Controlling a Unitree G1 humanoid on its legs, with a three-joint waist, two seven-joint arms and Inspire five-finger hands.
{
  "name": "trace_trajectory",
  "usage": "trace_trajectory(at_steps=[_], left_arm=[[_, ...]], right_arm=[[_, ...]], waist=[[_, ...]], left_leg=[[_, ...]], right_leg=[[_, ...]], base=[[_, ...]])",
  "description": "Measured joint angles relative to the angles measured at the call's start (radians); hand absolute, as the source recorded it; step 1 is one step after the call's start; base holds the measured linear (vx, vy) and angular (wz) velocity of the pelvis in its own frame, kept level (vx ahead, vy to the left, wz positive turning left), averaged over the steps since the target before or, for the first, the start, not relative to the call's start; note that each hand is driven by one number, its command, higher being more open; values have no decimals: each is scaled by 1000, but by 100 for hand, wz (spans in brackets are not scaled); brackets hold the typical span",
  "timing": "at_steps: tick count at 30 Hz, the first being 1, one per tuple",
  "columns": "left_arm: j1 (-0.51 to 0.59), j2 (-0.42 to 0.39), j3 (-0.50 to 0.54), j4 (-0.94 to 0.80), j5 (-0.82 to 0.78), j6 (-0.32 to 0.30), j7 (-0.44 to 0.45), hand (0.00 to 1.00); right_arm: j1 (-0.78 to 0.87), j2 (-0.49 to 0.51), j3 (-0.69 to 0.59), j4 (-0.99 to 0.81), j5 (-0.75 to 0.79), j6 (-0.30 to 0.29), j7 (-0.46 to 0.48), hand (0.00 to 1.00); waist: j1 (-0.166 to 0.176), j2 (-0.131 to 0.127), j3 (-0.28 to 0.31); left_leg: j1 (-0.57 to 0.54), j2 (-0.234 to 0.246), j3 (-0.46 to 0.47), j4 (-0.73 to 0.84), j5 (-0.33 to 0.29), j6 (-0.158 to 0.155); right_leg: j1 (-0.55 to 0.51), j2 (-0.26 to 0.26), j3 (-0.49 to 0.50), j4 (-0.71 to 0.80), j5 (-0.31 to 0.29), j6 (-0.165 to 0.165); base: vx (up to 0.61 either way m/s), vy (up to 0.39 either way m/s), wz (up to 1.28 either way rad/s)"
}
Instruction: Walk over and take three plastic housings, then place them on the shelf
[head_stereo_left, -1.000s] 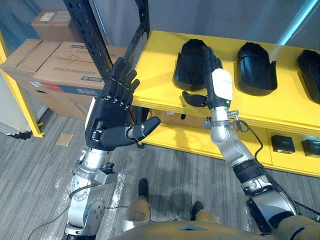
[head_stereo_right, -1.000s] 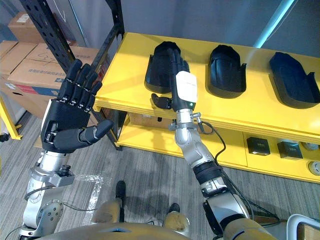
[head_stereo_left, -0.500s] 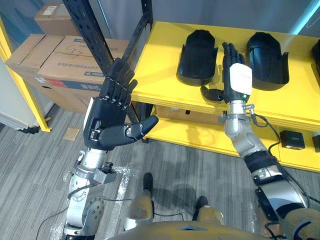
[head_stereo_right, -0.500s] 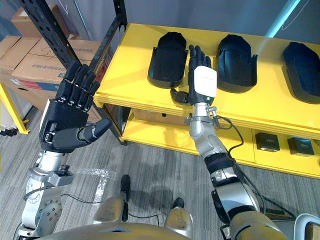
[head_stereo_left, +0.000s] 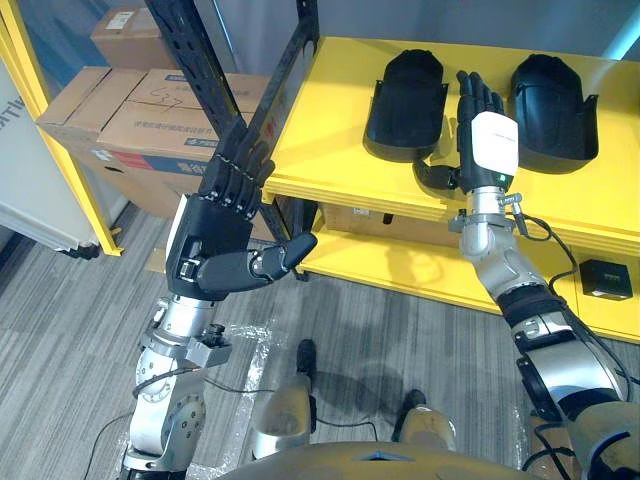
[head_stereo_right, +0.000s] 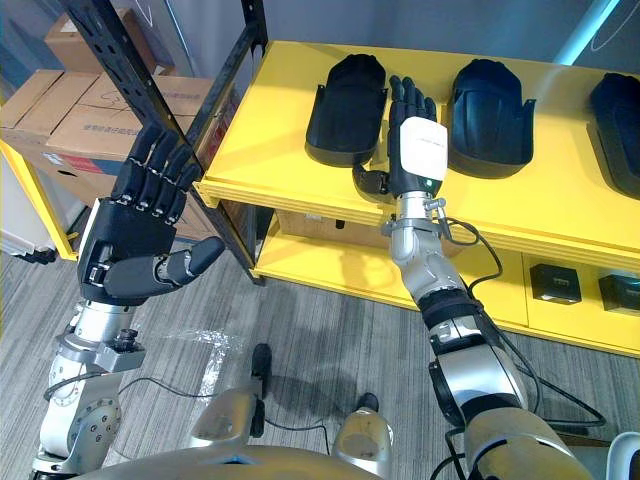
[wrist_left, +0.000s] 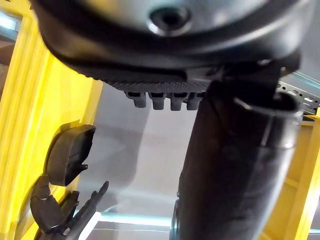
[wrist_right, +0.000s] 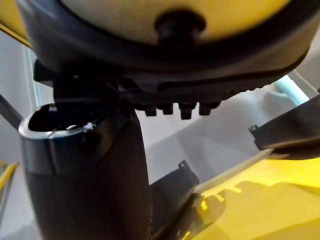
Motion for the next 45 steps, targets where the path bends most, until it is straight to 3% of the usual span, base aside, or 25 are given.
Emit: trace_trajectory(at_steps=[8, 25, 29, 30, 33, 36, 39, 43, 45], left_arm=[[0, 18, -54, 14, 0, 9, 7, 100], [-4, 18, -63, 53, 0, 10, 37, 100], [-4, 17, -81, 53, 1, 10, 42, 100], [-2, 15, -80, 51, 1, 9, 45, 100], [7, 12, -68, 50, 0, 9, 56, 100], [60, -7, -14, 37, -9, 8, 55, 100], [128, -9, 45, -17, -93, 8, -17, 100], [147, -8, 84, -46, -113, 7, -84, 100], [136, -8, 110, -46, -114, 7, -94, 100]], right_arm=[[-73, -1, 19, 89, 1, 7, -7, 100], [-176, -33, 25, 141, 46, 10, -6, 100], [-171, -33, 21, 130, 44, -14, -14, 100], [-133, -32, 3, 78, 42, -20, -18, 100], [91, -1, -80, -229, 42, -32, -41, 100], [379, 79, -115, -566, 36, -64, -43, 100], [653, 151, -170, -863, 41, -117, -15, 100], [764, 176, -254, -1014, 47, -188, 7, 100], [797, 176, -319, -1059, 92, -260, 34, 100]], waist=[[12, 1, 1], [31, 13, 35], [32, 13, 35], [29, 14, 35], [25, 12, 35], [-12, 3, 36], [-50, -26, 34], [-88, -72, -17], [-101, -92, -37]], left_leg=[[-3, 2, -2, 0, -37, -16], [-17, 0, -3, 1, -25, -7], [-19, -1, 3, 1, -6, -3], [-19, -2, 5, 1, 23, 0], [-18, -2, 10, 1, 30, 10], [-7, -4, 27, 1, 22, 15], [24, 0, 75, 0, -7, 7], [42, 22, 125, 0, -31, -2], [62, 29, 141, 1, -36, -5]], right_leg=[[-5, 1, -1, 0, 0, 0], [-40, -18, 2, 57, -23, 5], [-50, -18, 9, 66, -25, 4], [-49, -16, 9, 66, -25, 4], [-45, -17, 13, 61, -23, 6], [-29, -16, 23, 33, -17, 14], [-8, -1, 62, -17, -8, 20], [9, 29, 104, -93, 30, 16], [30, 38, 115, -122, 44, 15]], base=[[-3, -25, 0], [5, -15, 1], [27, -31, -6], [54, -33, 0], [62, -35, 1], [98, -39, -14], [66, -14, -39], [52, -17, -48], [67, -25, -21]])
